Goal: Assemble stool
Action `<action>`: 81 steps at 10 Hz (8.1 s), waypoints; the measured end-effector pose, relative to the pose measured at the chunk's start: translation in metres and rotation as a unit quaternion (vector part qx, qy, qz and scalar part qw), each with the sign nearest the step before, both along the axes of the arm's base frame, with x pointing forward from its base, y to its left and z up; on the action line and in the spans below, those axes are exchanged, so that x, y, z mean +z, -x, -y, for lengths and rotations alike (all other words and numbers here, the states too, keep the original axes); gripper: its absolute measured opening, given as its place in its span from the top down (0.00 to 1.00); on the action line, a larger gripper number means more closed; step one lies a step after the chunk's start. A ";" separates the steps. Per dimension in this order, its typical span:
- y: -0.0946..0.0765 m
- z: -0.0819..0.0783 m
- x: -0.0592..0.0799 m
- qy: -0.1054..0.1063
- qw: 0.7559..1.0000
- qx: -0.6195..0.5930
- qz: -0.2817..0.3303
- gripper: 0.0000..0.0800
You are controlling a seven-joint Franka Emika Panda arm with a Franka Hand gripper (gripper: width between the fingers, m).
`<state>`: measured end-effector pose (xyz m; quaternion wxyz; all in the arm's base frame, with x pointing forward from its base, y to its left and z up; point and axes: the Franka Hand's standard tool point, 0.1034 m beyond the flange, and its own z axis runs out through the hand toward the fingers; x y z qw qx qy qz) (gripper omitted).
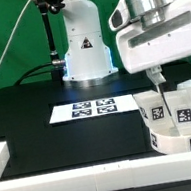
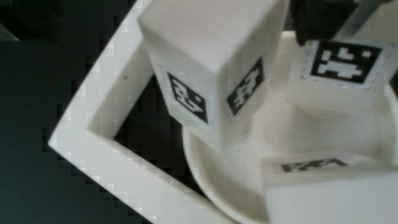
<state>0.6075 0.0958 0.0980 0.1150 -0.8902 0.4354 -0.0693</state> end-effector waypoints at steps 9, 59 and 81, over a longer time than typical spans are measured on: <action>-0.007 0.008 0.006 0.086 0.939 0.332 0.036 0.19; -0.010 0.005 -0.020 0.070 0.986 0.131 -0.078 0.57; -0.012 -0.043 -0.019 -0.186 0.757 -0.621 -0.079 0.57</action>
Offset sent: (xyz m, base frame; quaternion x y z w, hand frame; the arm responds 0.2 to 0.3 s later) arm -0.0037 -0.0036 0.0075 -0.0095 -0.0169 -0.2659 0.9638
